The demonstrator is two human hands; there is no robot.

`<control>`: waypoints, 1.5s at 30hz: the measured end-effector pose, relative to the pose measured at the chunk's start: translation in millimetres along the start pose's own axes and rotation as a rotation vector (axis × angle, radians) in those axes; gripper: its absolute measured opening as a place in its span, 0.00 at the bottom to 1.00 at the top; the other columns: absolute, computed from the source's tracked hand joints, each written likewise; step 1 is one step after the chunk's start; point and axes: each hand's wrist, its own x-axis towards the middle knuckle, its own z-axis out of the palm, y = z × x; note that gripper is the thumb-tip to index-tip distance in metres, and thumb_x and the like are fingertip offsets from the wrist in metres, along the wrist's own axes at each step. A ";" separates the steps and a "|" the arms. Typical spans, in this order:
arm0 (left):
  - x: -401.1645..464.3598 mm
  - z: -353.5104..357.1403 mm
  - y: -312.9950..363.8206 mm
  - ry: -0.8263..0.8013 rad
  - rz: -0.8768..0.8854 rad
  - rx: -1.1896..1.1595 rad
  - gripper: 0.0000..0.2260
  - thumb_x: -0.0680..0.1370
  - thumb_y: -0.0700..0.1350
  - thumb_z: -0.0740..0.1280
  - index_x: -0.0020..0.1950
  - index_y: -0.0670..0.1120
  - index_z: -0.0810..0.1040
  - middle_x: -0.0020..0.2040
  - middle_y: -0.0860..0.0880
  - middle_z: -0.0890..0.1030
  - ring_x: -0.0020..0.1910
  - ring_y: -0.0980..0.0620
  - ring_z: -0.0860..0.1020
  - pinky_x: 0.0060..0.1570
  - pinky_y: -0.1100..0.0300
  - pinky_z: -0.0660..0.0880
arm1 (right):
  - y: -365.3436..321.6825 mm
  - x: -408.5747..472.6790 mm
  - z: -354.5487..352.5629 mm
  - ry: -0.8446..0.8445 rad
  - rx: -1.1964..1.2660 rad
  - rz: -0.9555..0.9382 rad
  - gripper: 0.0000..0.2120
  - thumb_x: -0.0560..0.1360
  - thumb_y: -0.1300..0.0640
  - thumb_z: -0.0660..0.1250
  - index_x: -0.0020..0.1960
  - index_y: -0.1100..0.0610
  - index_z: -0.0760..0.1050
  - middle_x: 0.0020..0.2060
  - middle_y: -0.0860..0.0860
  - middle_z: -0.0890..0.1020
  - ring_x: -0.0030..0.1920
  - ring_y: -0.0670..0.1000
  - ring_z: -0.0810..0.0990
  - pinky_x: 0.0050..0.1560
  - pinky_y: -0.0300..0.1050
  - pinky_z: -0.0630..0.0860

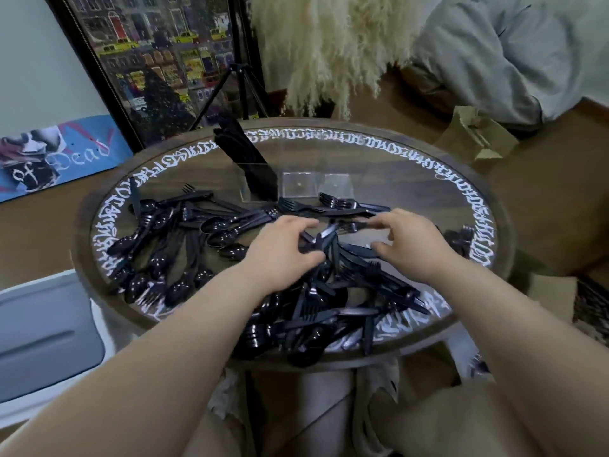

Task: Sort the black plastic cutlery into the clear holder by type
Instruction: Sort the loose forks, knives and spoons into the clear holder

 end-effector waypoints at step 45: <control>40.0 70.3 35.6 -0.063 0.036 0.445 0.12 0.78 0.55 0.64 0.60 0.56 0.75 0.61 0.53 0.74 0.65 0.47 0.64 0.60 0.50 0.63 | 72.5 -3.0 39.2 -0.071 0.106 0.181 0.15 0.70 0.48 0.74 0.54 0.52 0.77 0.47 0.47 0.79 0.51 0.51 0.77 0.51 0.45 0.75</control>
